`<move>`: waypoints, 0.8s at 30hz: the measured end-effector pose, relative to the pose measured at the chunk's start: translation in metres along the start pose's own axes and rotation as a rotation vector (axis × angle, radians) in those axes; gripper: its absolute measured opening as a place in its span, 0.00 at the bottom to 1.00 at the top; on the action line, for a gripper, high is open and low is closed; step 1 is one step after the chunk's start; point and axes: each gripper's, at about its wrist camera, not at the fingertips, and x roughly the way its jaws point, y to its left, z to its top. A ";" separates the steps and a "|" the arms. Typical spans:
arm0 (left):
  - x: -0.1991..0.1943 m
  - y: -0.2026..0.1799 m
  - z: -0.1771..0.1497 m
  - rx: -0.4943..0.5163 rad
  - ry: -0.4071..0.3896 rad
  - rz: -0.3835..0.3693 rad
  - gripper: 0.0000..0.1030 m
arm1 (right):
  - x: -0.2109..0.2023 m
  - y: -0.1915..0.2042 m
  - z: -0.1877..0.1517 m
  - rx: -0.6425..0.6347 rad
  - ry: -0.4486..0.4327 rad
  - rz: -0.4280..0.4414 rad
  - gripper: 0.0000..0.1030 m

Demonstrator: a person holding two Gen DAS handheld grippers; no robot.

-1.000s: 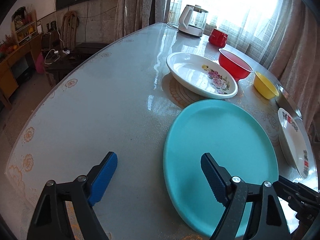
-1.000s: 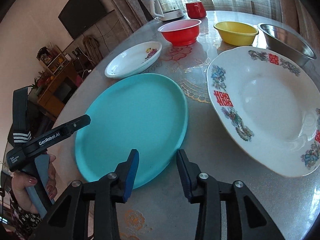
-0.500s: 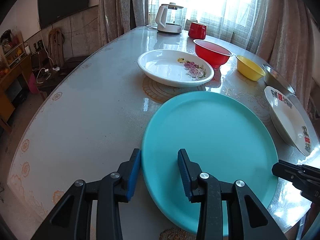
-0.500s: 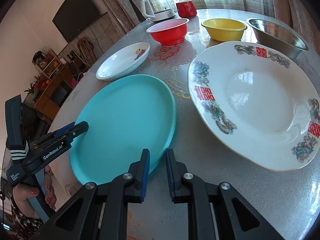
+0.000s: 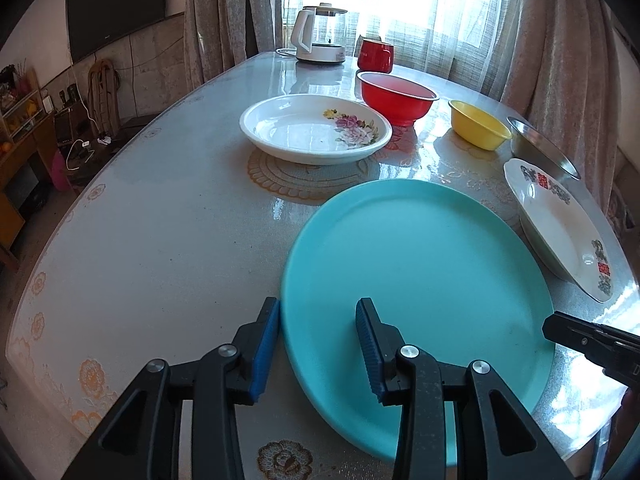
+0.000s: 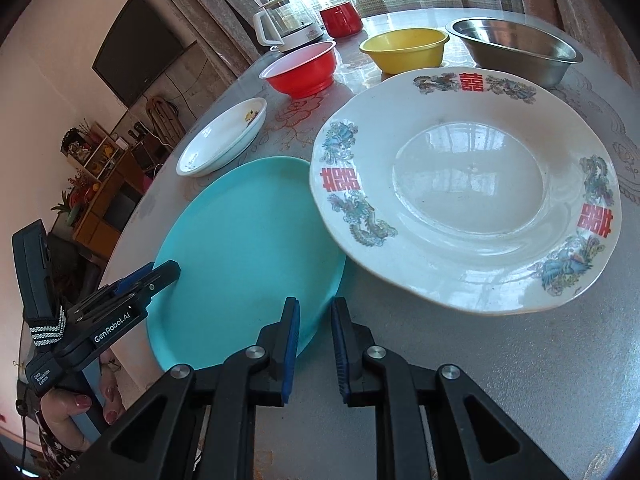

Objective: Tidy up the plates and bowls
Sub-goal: 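Move the right gripper to the large white dragon plate's rim and close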

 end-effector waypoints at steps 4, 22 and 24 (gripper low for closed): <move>-0.004 0.004 -0.001 -0.037 0.016 -0.010 0.56 | -0.012 -0.007 -0.006 0.022 -0.014 0.006 0.30; -0.031 -0.053 0.028 -0.006 -0.083 -0.166 0.97 | -0.092 -0.098 -0.016 0.222 -0.319 -0.107 0.46; -0.028 -0.065 0.030 0.018 -0.078 -0.174 0.97 | -0.090 -0.109 -0.011 0.252 -0.329 -0.119 0.47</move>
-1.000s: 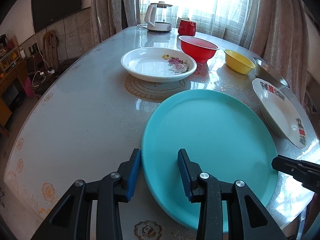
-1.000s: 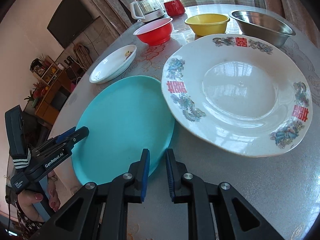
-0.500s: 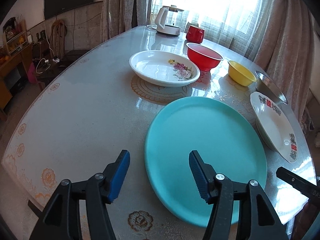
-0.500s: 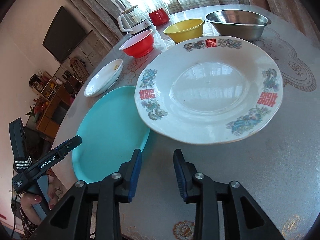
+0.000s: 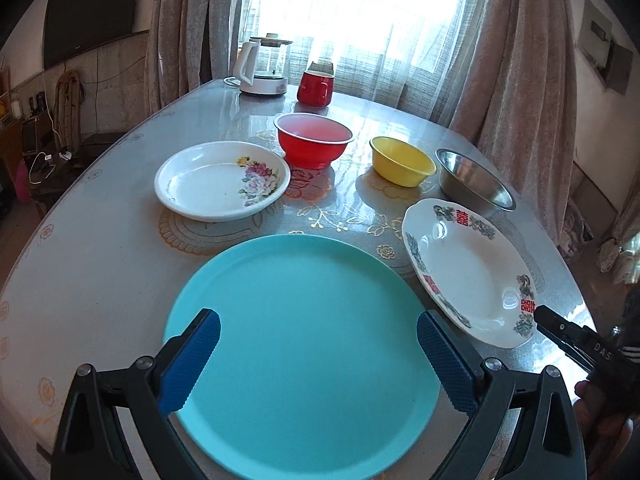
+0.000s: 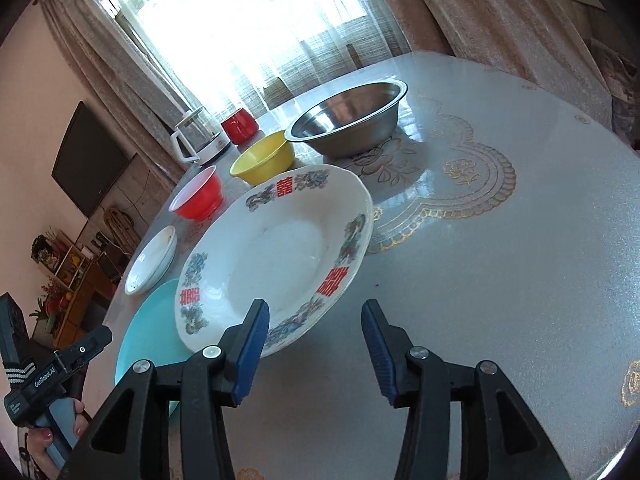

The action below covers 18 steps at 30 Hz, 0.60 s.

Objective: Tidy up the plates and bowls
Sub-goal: 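Move the right gripper to the large white dragon plate's rim and close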

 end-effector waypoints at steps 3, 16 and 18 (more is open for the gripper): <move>0.008 -0.015 0.004 0.039 0.003 -0.006 0.97 | 0.007 -0.012 0.011 0.036 -0.017 0.000 0.47; 0.045 -0.047 0.035 0.086 0.030 0.001 0.95 | 0.045 -0.010 0.022 0.008 0.000 -0.006 0.30; 0.051 -0.052 0.039 0.099 0.036 0.002 0.93 | 0.049 -0.011 0.020 0.019 0.015 0.011 0.26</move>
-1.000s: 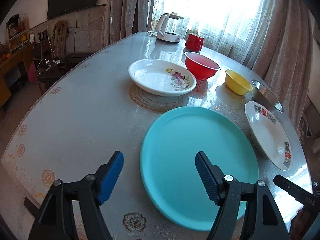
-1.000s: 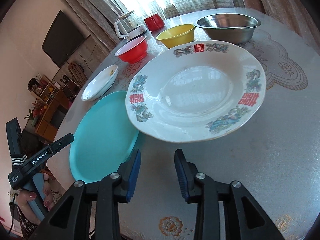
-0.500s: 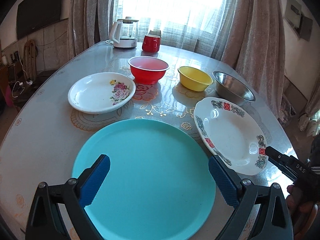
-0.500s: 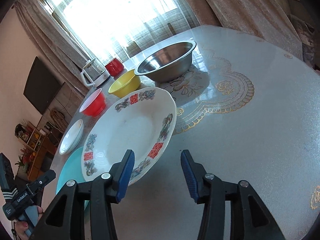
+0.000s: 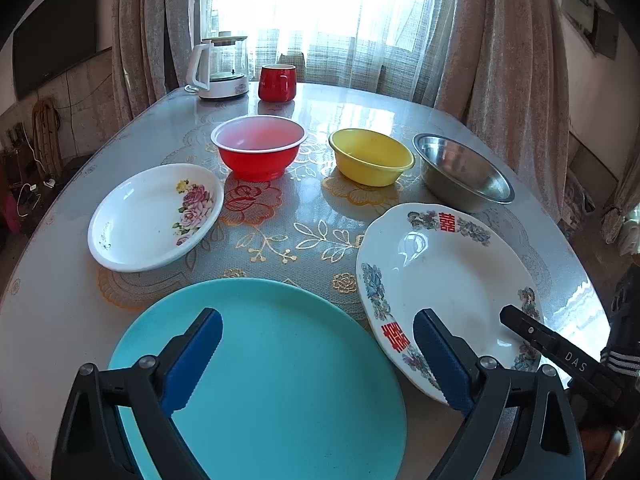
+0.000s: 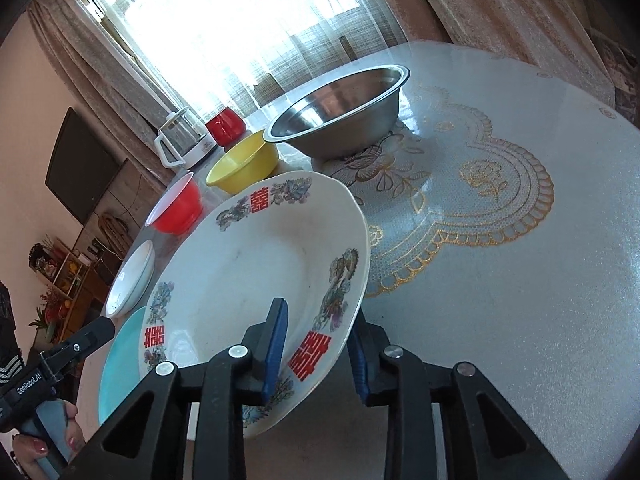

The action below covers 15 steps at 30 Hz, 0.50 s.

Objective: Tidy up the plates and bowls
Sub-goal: 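Move the right gripper to the large white dragon plate's rim and close, then lift the white dragon plate with the right gripper while the left gripper grips its rim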

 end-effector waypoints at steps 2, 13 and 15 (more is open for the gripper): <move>0.006 -0.005 0.004 0.014 -0.002 0.008 0.93 | 0.001 0.003 -0.001 -0.012 0.004 -0.021 0.20; 0.039 -0.025 0.017 0.068 0.036 -0.002 0.78 | 0.001 -0.001 -0.001 0.003 0.010 0.010 0.18; 0.043 -0.028 0.018 0.074 0.041 -0.007 0.75 | 0.001 -0.001 -0.001 0.003 0.010 0.009 0.18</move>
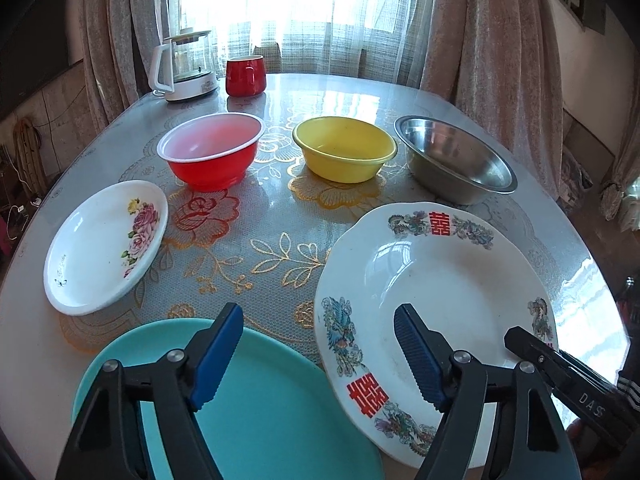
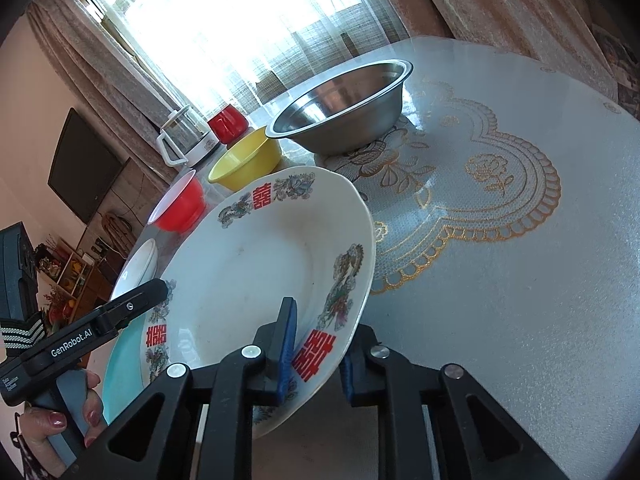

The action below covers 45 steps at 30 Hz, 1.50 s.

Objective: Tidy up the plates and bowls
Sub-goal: 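Lift the white dragon plate with the right gripper while the left gripper grips its rim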

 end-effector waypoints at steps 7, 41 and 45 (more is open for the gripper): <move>0.015 -0.008 0.002 0.016 0.026 -0.006 0.65 | 0.000 0.000 0.000 0.002 0.000 0.001 0.18; 0.019 -0.020 -0.009 0.063 0.045 -0.021 0.39 | -0.001 -0.006 -0.001 0.029 -0.005 0.038 0.16; 0.014 -0.023 -0.013 0.084 0.026 -0.005 0.39 | -0.004 -0.007 -0.001 0.034 -0.018 0.043 0.15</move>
